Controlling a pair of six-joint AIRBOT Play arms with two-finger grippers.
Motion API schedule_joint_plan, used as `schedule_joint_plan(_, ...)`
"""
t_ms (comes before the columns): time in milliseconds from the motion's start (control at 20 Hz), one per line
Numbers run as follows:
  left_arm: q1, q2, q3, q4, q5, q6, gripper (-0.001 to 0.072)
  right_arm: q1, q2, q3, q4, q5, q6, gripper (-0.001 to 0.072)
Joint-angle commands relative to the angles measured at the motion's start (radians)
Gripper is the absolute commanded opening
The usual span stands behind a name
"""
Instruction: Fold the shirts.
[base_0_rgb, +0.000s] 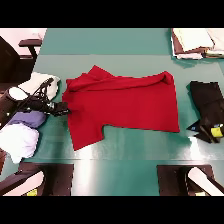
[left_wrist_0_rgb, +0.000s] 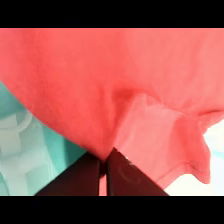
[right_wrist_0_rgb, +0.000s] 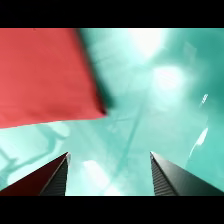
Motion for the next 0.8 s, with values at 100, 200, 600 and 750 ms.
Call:
schedule_joint_plan(100, 0.000, 0.005, 0.004, -0.005, -0.002, 0.002, 0.0026, -0.008, -0.001, -0.182, 0.029, -0.127, 0.000, 0.0467)
schedule_joint_plan(200, 0.000, 0.005, 0.004, -0.006, -0.002, 0.002, 0.0026, 0.070, -0.001, -0.190, 0.103, -0.201, 0.000, 0.0465)
schedule_joint_plan(600, 0.000, 0.005, 0.004, -0.006, -0.005, 0.002, 0.0026, 0.391, -0.001, -0.185, 0.208, -0.503, 0.043, 0.0248)
schedule_joint_plan(750, 0.000, 0.025, 0.005, -0.004, -0.024, 0.003, 0.0024, 0.442, 0.000, -0.162, 0.200, -0.490, 0.041, 0.0014)
